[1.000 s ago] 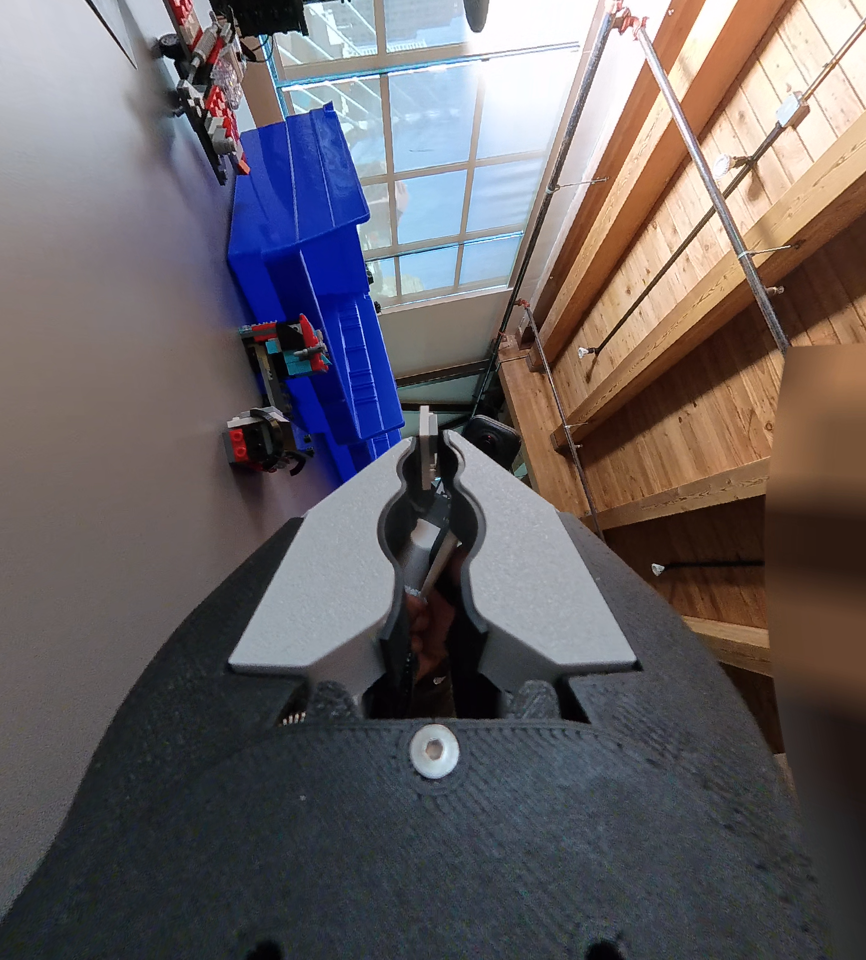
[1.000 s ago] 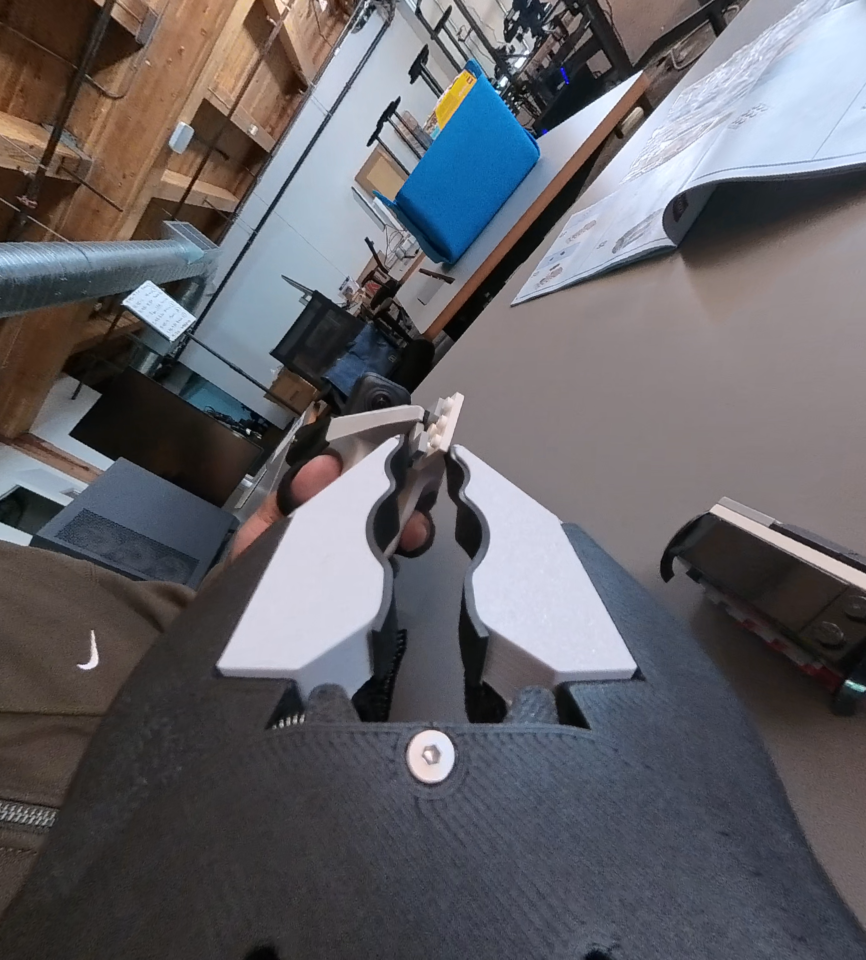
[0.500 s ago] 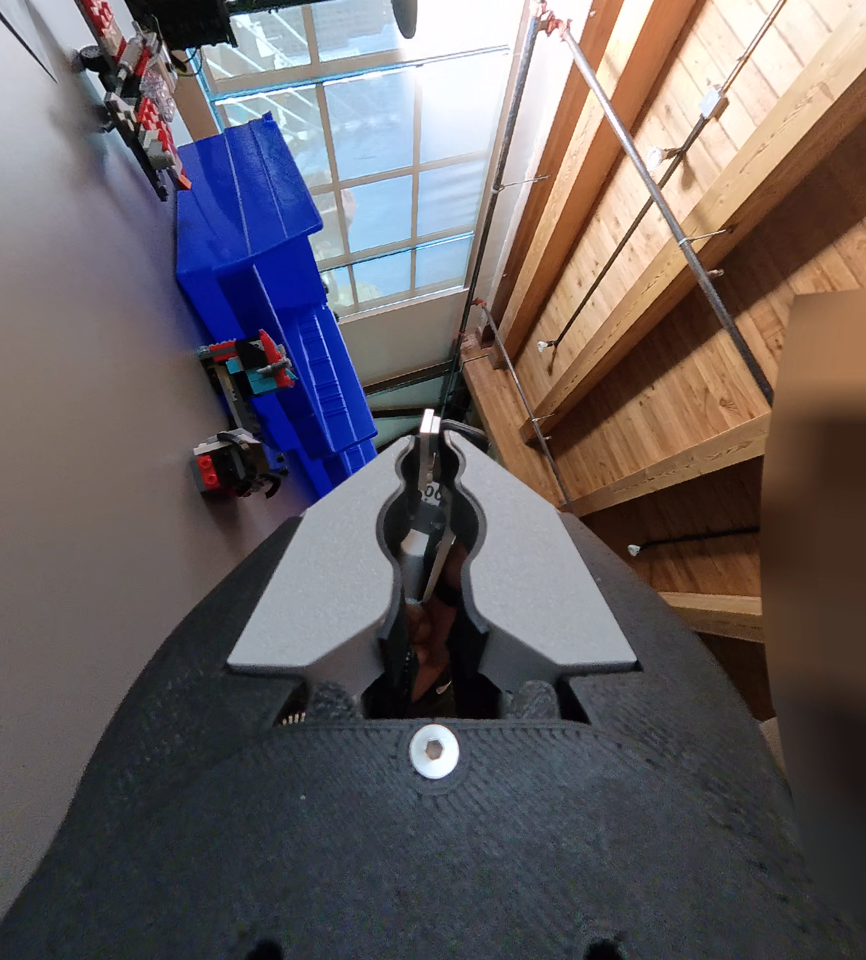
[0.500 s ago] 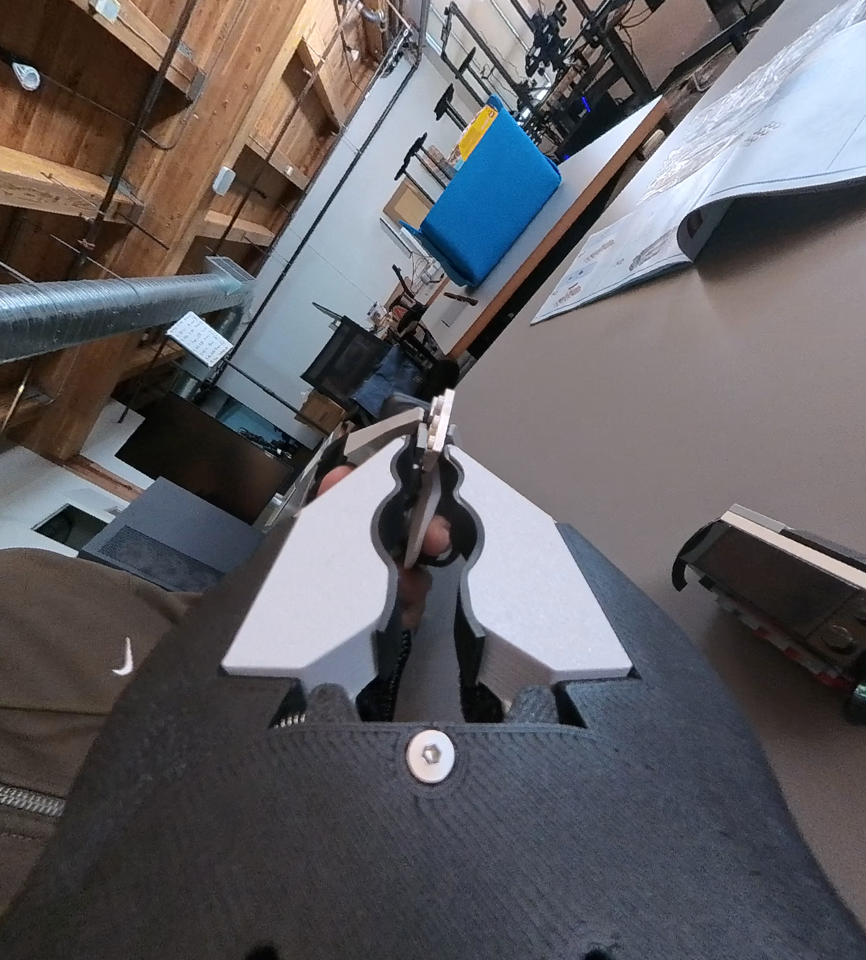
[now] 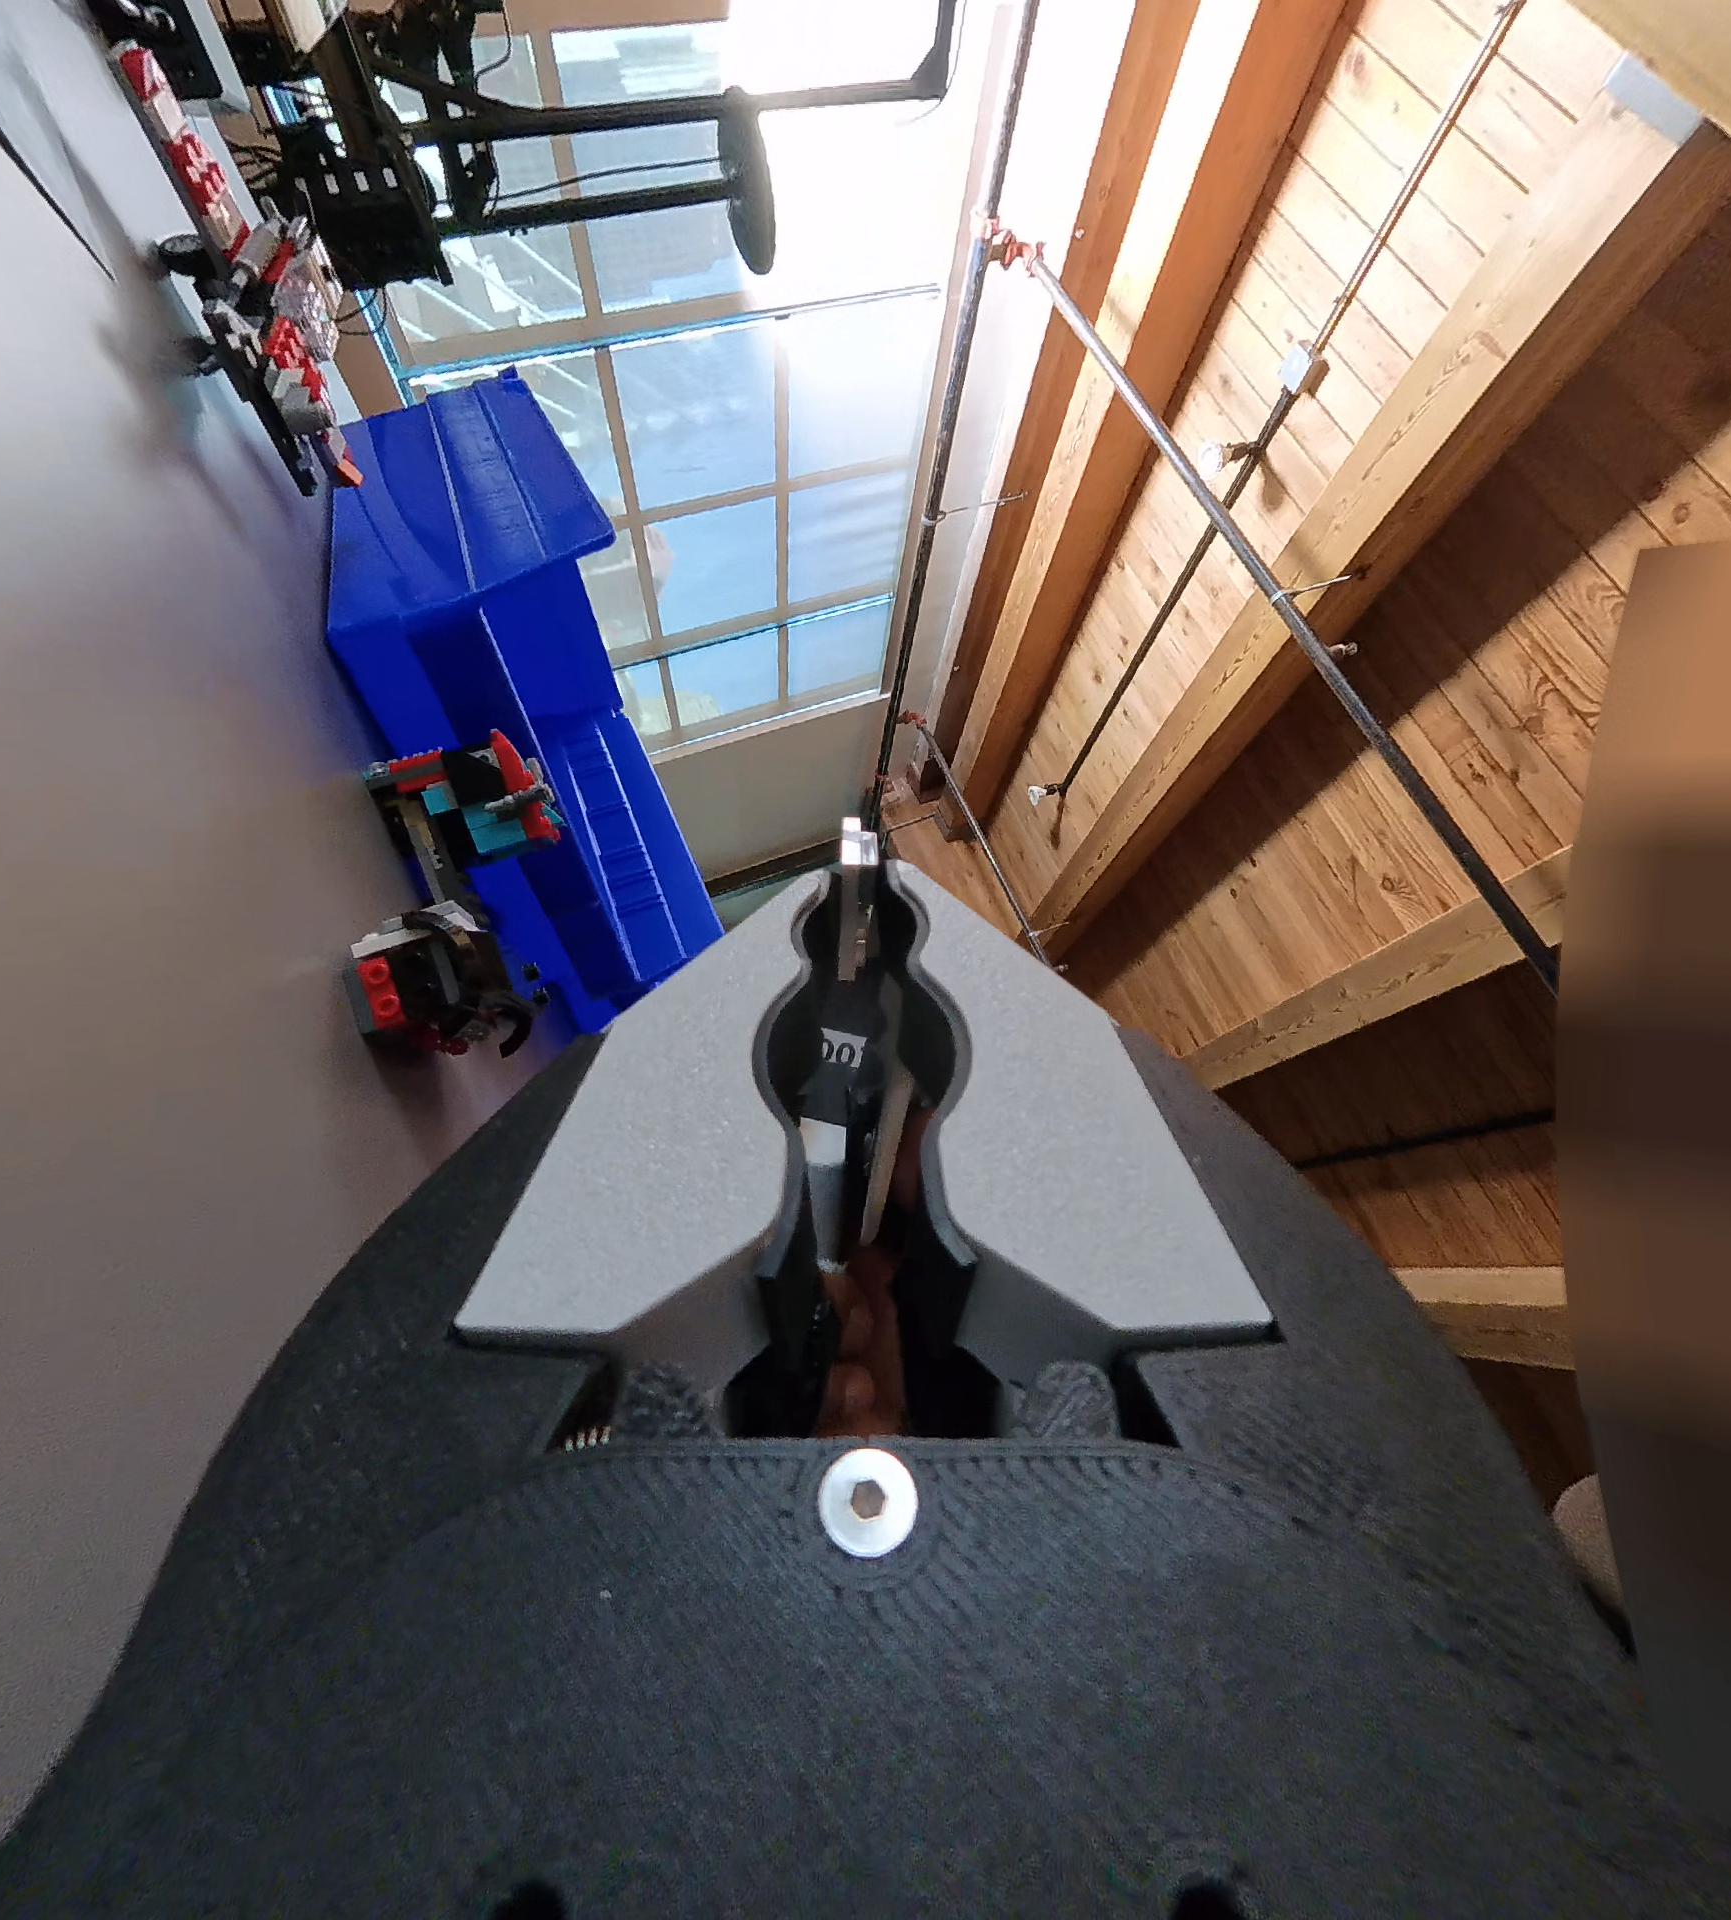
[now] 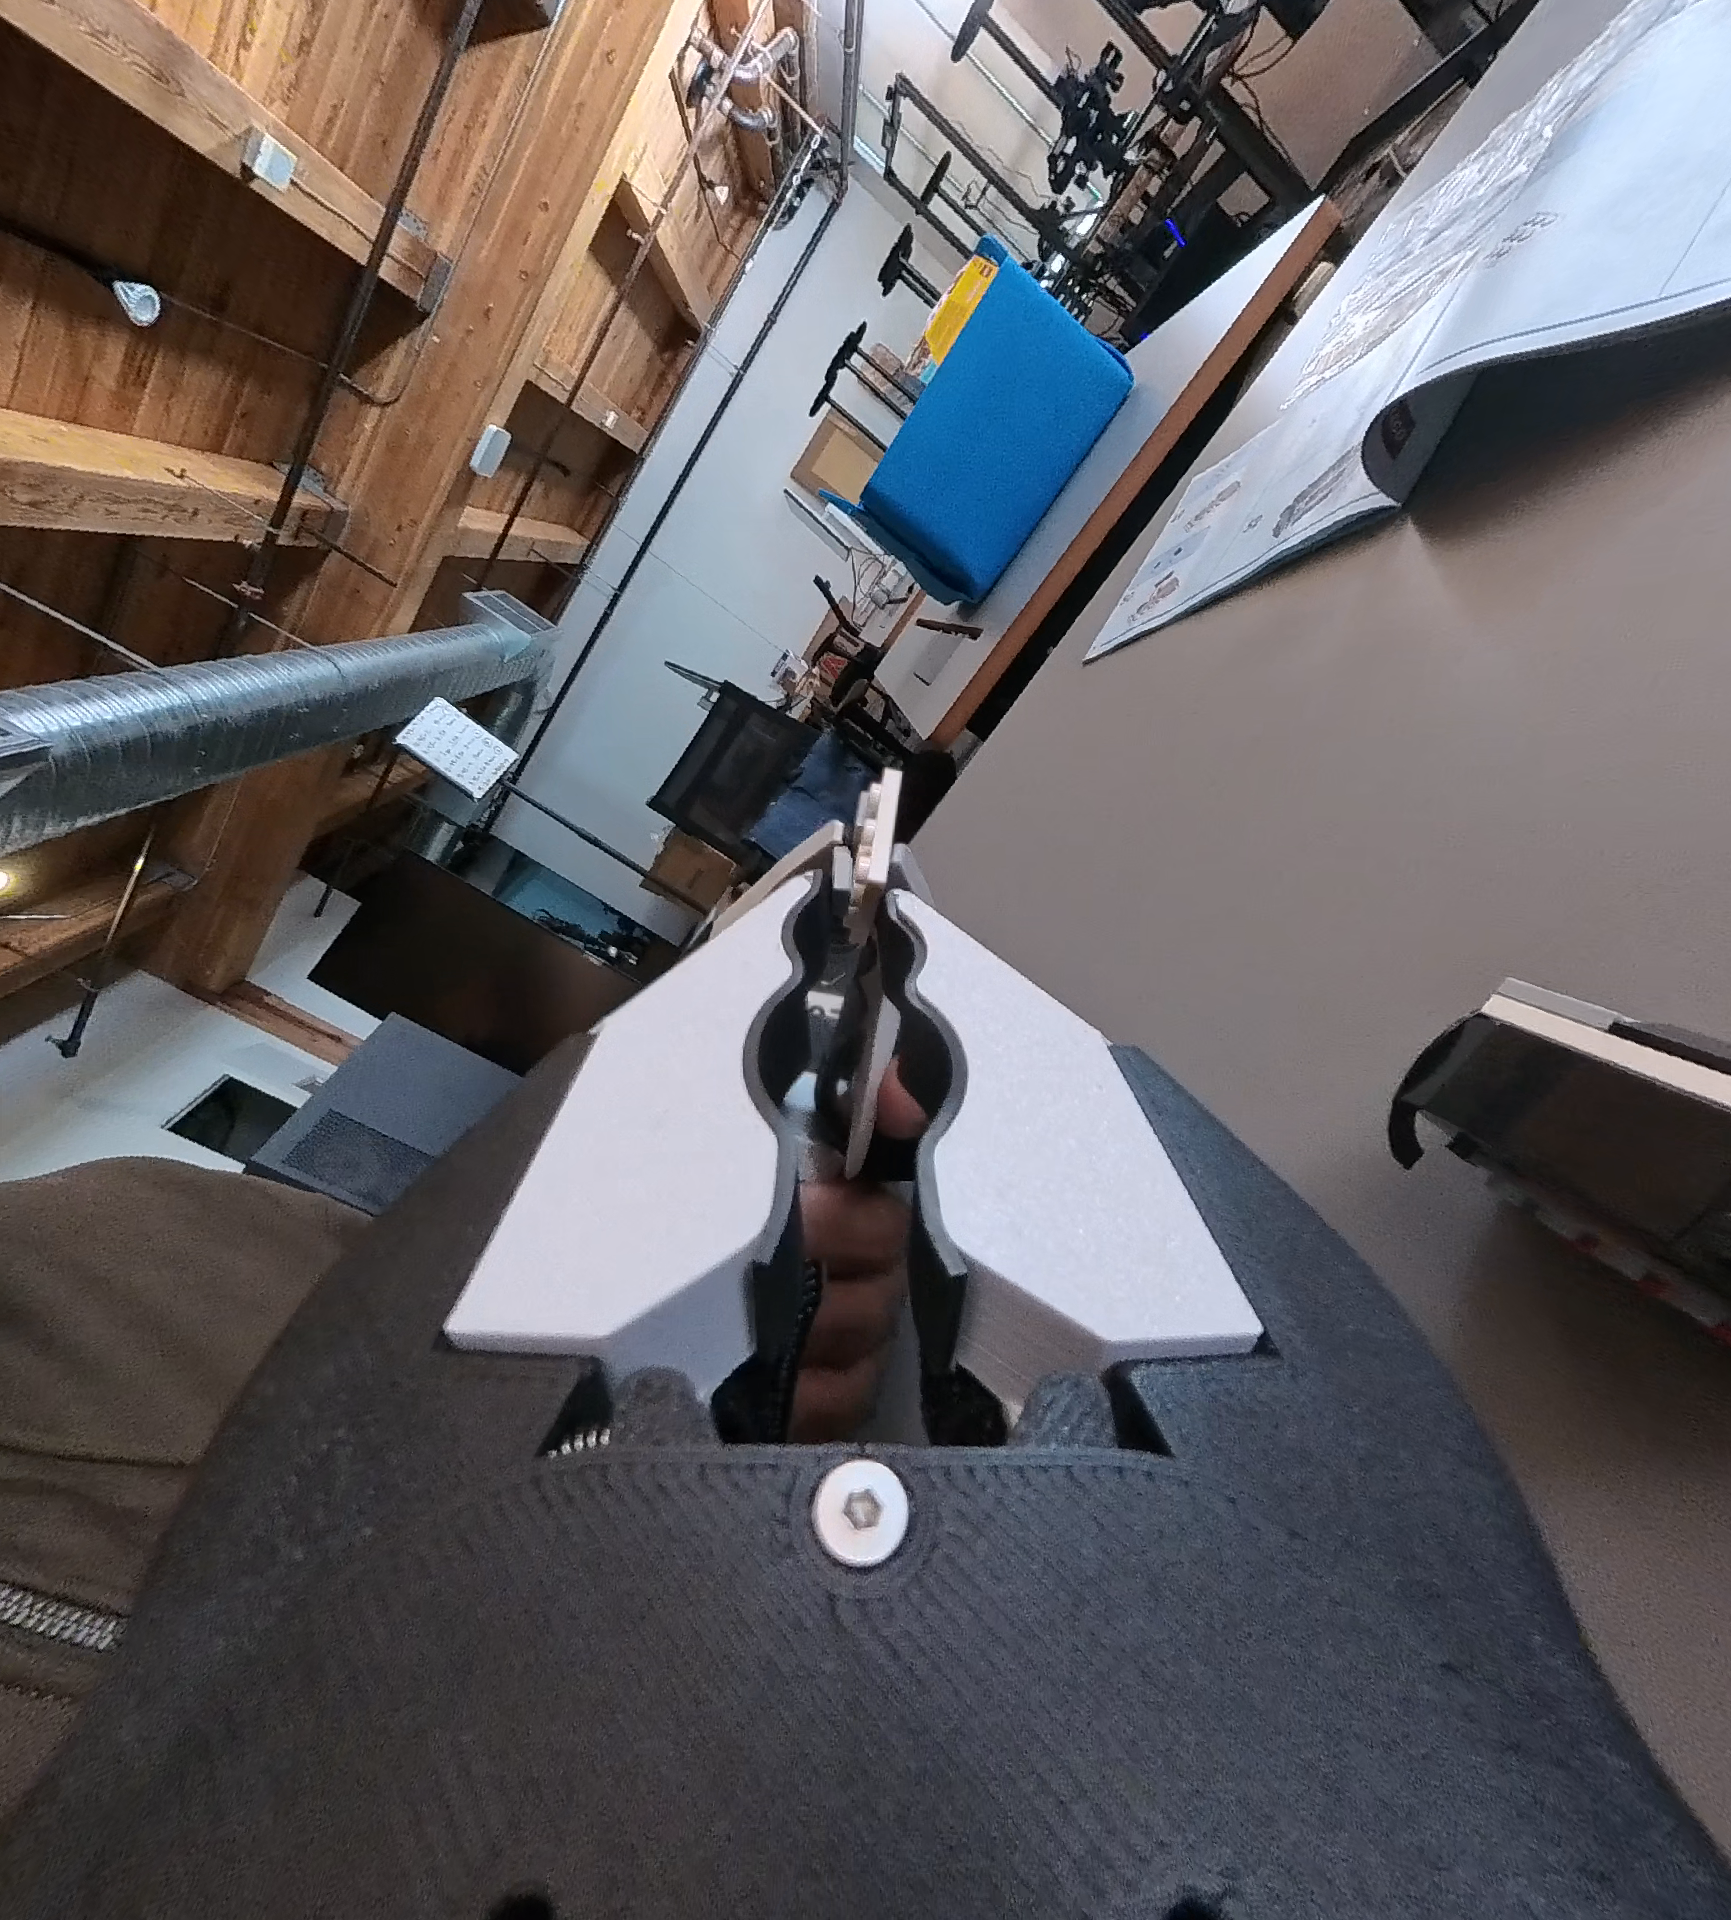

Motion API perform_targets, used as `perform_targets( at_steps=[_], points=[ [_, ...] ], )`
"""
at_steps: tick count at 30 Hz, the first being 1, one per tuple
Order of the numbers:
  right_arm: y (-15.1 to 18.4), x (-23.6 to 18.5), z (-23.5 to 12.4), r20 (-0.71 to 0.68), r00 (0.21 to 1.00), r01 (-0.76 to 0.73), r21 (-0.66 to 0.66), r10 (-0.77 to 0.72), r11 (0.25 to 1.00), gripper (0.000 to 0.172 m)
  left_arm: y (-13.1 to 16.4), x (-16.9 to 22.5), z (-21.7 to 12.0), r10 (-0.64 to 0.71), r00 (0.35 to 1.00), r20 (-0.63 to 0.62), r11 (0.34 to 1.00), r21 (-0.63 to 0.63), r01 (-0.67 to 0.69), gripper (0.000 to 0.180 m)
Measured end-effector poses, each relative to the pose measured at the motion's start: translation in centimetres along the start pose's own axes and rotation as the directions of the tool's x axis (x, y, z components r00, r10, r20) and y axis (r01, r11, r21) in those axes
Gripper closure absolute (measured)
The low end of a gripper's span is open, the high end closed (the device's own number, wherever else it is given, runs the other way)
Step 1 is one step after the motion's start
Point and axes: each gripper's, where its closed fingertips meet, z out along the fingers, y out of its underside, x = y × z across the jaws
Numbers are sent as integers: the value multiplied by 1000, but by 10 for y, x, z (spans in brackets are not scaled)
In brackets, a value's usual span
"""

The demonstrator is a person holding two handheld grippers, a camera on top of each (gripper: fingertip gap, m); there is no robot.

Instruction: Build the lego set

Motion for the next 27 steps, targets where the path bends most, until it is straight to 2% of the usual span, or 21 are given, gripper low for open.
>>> perform_targets(
  at_steps=[8,14,27],
  points=[
    [-3,-5,-1,34,999,-17,25,16,1000,164,1,6,3,75,996,-41,997,-11,-75,173],
    [-4,-7,-1,53,998,-34,33,32,999,165,2,12,3,65,993,-98,998,-16,-66,166],
    [-5,-14,0,87,995,-62,58,57,996,164,0,18,3,46,986,-160,999,15,-44,170]
  ],
)
